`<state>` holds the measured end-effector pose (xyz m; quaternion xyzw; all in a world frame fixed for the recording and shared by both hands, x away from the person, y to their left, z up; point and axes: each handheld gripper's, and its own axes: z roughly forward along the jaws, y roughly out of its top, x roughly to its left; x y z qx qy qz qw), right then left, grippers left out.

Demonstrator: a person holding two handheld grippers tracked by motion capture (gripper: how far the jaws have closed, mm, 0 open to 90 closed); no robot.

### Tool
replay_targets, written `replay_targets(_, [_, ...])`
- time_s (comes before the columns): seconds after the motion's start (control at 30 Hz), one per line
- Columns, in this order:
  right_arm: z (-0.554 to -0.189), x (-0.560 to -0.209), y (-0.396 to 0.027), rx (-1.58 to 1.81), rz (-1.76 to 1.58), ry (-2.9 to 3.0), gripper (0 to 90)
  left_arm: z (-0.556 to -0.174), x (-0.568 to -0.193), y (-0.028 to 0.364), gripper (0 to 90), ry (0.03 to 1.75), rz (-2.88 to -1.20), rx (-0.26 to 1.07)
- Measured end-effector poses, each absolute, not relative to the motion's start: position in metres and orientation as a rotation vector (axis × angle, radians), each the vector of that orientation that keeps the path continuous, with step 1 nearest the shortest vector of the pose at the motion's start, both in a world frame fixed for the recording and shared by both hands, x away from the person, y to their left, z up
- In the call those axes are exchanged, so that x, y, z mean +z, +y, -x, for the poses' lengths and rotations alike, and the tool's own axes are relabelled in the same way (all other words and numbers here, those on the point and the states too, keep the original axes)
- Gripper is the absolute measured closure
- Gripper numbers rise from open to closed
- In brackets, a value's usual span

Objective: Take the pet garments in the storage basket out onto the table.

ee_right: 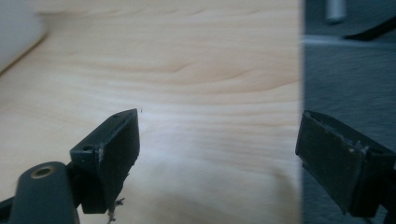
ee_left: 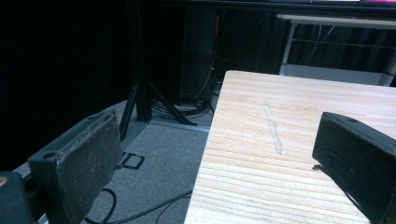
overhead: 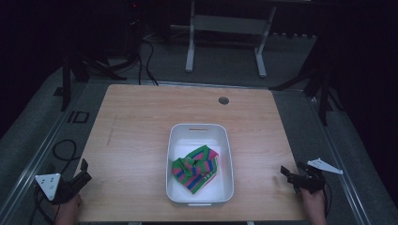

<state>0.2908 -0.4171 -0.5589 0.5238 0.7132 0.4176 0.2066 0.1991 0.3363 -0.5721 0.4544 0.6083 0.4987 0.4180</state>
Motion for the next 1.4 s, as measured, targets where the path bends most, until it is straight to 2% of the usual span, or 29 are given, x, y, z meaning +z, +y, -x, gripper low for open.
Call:
replay_targets(0.83, [-0.292, -0.551, -0.373, 1.176, -1.052, 2.597, 13.3, -0.199, -0.572, 0.336, 1.8, 1.513, -1.163, 1.238])
replay_targets(1.4, [-0.296, -0.511, -0.321, 1.171, -0.789, 2.771, 13.2, -0.198, -0.572, 0.335, 1.8, 1.506, -1.166, 1.243])
